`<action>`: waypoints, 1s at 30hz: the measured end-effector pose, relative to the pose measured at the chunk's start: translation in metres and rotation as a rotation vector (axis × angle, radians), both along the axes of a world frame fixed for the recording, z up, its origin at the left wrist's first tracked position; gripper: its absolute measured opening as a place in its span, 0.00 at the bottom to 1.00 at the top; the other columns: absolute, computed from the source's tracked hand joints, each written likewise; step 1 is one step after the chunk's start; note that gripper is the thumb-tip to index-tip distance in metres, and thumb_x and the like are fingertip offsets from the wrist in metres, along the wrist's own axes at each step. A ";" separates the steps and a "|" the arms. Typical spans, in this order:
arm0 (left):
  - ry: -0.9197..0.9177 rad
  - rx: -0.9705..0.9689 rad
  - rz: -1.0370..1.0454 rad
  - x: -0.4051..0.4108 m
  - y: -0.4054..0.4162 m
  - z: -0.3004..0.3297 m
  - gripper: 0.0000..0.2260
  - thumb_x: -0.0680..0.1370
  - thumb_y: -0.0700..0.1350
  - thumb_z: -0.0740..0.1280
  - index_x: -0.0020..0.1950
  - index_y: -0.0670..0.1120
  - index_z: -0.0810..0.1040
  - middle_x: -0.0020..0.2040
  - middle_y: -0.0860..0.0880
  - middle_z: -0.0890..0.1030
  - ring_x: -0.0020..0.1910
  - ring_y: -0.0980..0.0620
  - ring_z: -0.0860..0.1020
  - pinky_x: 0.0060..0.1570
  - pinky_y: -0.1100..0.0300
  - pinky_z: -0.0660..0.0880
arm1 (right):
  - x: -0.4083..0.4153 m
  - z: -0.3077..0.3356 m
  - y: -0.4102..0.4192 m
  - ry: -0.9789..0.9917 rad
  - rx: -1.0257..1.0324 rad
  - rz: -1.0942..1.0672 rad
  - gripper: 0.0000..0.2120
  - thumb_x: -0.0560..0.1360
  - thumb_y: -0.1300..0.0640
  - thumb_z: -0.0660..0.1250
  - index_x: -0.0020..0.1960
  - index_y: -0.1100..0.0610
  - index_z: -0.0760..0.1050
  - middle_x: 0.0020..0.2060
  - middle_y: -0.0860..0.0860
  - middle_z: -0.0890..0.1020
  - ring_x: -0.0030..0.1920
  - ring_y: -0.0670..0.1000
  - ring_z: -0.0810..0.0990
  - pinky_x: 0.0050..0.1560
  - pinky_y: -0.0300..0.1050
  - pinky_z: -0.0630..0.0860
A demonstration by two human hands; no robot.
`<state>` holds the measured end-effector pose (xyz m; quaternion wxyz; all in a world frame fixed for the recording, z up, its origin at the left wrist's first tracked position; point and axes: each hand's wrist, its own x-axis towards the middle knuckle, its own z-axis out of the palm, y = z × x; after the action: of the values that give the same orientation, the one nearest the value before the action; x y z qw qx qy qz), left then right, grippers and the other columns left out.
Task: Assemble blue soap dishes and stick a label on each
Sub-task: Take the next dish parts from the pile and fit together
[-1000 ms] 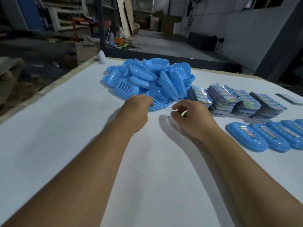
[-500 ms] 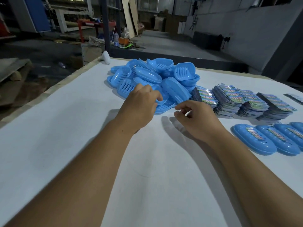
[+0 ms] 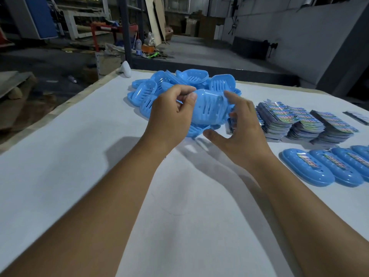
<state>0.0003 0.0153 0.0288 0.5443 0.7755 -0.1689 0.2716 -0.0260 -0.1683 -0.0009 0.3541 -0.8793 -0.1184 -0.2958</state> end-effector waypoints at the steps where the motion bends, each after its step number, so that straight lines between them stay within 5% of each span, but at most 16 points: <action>1: 0.080 -0.062 -0.037 0.001 0.000 0.001 0.09 0.83 0.47 0.65 0.60 0.47 0.81 0.51 0.55 0.82 0.52 0.55 0.81 0.49 0.59 0.82 | -0.001 0.002 0.000 -0.029 -0.021 0.013 0.42 0.68 0.49 0.81 0.76 0.45 0.62 0.66 0.41 0.66 0.65 0.48 0.73 0.64 0.46 0.73; 4: 0.267 -0.146 -0.128 0.001 0.001 0.000 0.07 0.83 0.48 0.66 0.56 0.49 0.82 0.50 0.52 0.84 0.51 0.52 0.84 0.39 0.62 0.82 | -0.002 0.004 0.000 -0.023 -0.055 0.045 0.40 0.69 0.48 0.80 0.76 0.48 0.66 0.68 0.43 0.70 0.67 0.49 0.72 0.67 0.53 0.74; 8: 0.431 -0.092 -0.142 0.001 0.009 0.000 0.10 0.83 0.48 0.66 0.46 0.48 0.83 0.44 0.49 0.86 0.41 0.52 0.86 0.40 0.57 0.84 | -0.002 0.006 -0.002 0.106 -0.136 0.024 0.39 0.66 0.40 0.79 0.73 0.48 0.71 0.64 0.44 0.75 0.64 0.51 0.74 0.66 0.54 0.74; 11: 0.413 0.221 0.043 0.003 0.015 -0.003 0.15 0.82 0.49 0.64 0.45 0.38 0.82 0.42 0.40 0.84 0.38 0.43 0.82 0.46 0.48 0.83 | -0.004 0.008 -0.007 0.283 -0.189 0.046 0.42 0.59 0.29 0.76 0.69 0.45 0.75 0.56 0.39 0.77 0.53 0.39 0.75 0.57 0.43 0.75; 14: 0.369 0.512 0.280 0.004 0.023 -0.007 0.13 0.82 0.48 0.62 0.47 0.40 0.80 0.42 0.43 0.82 0.43 0.41 0.80 0.42 0.54 0.76 | -0.008 0.005 -0.010 0.435 -0.253 0.085 0.42 0.54 0.24 0.72 0.64 0.42 0.76 0.51 0.34 0.78 0.45 0.29 0.75 0.41 0.31 0.69; 18: 0.468 0.796 0.393 0.007 0.036 -0.010 0.15 0.79 0.56 0.67 0.57 0.46 0.78 0.46 0.49 0.77 0.47 0.45 0.78 0.42 0.55 0.69 | -0.007 0.003 -0.015 0.533 -0.222 0.114 0.35 0.57 0.28 0.76 0.59 0.41 0.76 0.49 0.37 0.79 0.35 0.33 0.78 0.29 0.28 0.69; 23: 0.582 0.870 0.372 0.008 0.039 -0.009 0.25 0.70 0.65 0.73 0.54 0.49 0.72 0.39 0.51 0.73 0.43 0.49 0.76 0.30 0.59 0.65 | -0.006 0.002 -0.015 0.548 -0.249 0.135 0.33 0.58 0.26 0.75 0.58 0.41 0.75 0.54 0.38 0.78 0.38 0.33 0.77 0.31 0.28 0.68; 30: 0.577 0.822 0.313 0.004 0.040 -0.007 0.27 0.67 0.59 0.79 0.58 0.46 0.77 0.39 0.51 0.74 0.44 0.49 0.78 0.31 0.59 0.66 | -0.010 0.003 -0.011 0.530 -0.228 0.136 0.51 0.55 0.19 0.66 0.72 0.44 0.70 0.59 0.37 0.75 0.48 0.30 0.73 0.46 0.31 0.68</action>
<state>0.0041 0.0551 0.0215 0.1724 0.9843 0.0130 0.0363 -0.0361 -0.1795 0.0026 0.2906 -0.9500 -0.1130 -0.0164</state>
